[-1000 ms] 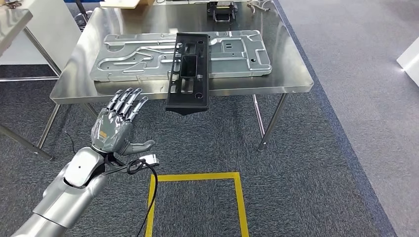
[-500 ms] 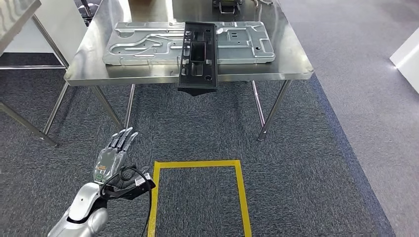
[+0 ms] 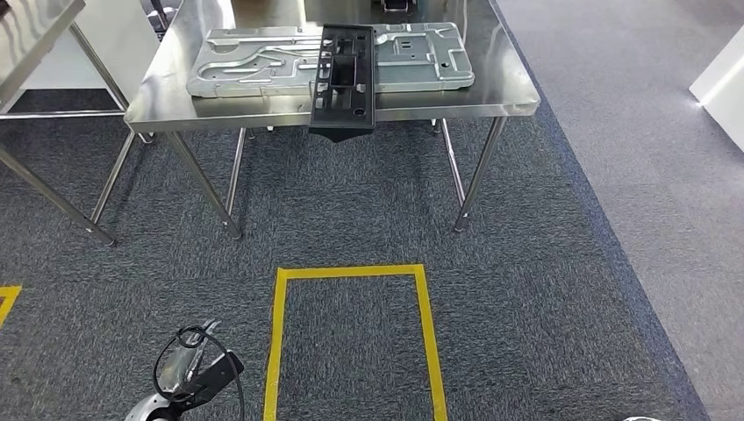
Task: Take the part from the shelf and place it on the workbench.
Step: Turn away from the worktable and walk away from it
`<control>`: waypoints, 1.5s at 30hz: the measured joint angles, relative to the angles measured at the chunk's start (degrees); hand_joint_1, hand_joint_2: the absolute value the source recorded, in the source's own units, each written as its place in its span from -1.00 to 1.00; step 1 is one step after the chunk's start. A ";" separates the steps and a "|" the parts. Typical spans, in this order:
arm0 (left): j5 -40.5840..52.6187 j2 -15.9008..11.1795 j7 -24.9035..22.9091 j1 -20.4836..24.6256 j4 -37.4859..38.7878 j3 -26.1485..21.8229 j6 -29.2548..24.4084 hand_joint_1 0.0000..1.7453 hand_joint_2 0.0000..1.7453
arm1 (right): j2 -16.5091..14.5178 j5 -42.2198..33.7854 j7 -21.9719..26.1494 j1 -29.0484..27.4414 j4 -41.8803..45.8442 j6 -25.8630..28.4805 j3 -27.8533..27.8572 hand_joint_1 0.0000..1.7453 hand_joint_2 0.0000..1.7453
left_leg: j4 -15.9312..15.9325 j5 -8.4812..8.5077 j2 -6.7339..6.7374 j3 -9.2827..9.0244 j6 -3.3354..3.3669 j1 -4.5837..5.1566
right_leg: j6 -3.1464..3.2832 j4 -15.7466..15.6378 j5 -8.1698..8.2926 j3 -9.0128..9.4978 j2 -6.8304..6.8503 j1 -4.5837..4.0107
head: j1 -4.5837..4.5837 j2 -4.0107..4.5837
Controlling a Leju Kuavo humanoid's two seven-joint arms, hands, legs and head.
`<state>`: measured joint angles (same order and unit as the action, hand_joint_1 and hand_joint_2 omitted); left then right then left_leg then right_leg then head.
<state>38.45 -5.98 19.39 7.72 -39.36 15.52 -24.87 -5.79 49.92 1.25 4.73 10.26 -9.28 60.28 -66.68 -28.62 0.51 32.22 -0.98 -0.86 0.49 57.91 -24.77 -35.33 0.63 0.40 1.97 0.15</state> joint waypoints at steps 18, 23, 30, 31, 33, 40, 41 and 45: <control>-15.11 5.04 -10.28 -0.61 22.59 -11.24 16.57 -1.00 -1.00 | 1.03 1.12 -0.38 1.26 0.08 0.05 -0.44 -1.00 -1.00 | 8.56 6.55 0.30 4.85 3.03 1.19 | -0.59 -1.91 -7.27 10.95 -0.57 -0.78 | 0.00 0.00; -16.45 5.87 -12.72 -1.41 24.73 -13.87 16.47 -1.00 -1.00 | 1.11 1.07 -1.32 1.77 0.08 0.84 -0.44 -1.00 -1.00 | 5.23 2.68 -0.15 6.47 1.44 0.85 | 1.03 -3.88 -4.63 9.36 0.03 -0.41 | -0.02 0.00; -17.01 6.35 -15.14 -1.46 25.80 -15.58 17.19 -1.00 -1.00 | 1.16 1.39 -3.99 1.30 0.08 1.66 -0.43 -1.00 -1.00 | -2.63 -0.34 -0.23 1.66 0.10 0.02 | 0.56 -0.93 -0.85 1.63 0.33 -0.21 | -0.01 0.00; -17.01 6.39 -15.17 -1.23 25.80 -15.68 17.33 -1.00 -1.00 | 1.15 1.44 -4.16 1.33 0.08 1.73 -0.44 -1.00 -1.00 | 1.63 -0.49 -0.27 -1.47 0.18 0.06 | 0.25 -0.19 -0.55 0.63 0.35 -0.18 | -0.01 0.00; -16.99 6.45 -15.20 -0.77 25.80 -15.87 17.48 -1.00 -1.00 | 1.14 1.49 -4.41 1.39 0.08 1.86 -0.48 -1.00 0.00 | 8.02 -2.34 -0.38 -5.44 0.73 0.26 | -0.44 0.73 0.24 -0.61 0.40 -0.20 | -0.01 0.00; -16.41 6.70 -15.78 0.00 25.92 -16.15 18.68 -1.00 -1.00 | 1.11 2.00 -4.70 2.06 0.06 1.39 -0.85 -1.00 1.00 | 9.96 0.47 0.12 -2.52 3.38 0.19 | -2.72 10.27 -7.53 -4.60 -0.26 0.20 | -0.02 0.00; -16.32 6.70 -15.98 0.06 25.92 -16.17 18.85 -1.00 -1.00 | 1.11 2.06 -4.75 2.23 0.06 1.32 -0.95 -1.00 1.00 | 9.92 1.03 0.16 -1.82 3.41 0.25 | -2.89 13.57 -8.97 -5.29 -0.28 0.26 | -0.02 0.00; -16.31 6.74 -16.54 0.11 25.92 -16.25 19.01 -1.00 -1.00 | 1.11 2.11 -4.90 2.70 0.06 1.31 -1.11 -1.00 1.00 | 9.67 2.83 0.16 0.52 3.10 0.36 | -2.55 9.94 -5.43 0.52 -0.31 0.30 | -0.02 0.00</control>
<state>22.14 0.76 2.85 7.82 -13.44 -0.73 -5.86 -4.68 52.03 -3.65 7.43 10.32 -7.97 59.17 -57.00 -25.78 0.67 32.74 2.12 -0.50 -2.05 67.85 -30.19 -34.81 0.32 0.70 1.95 0.15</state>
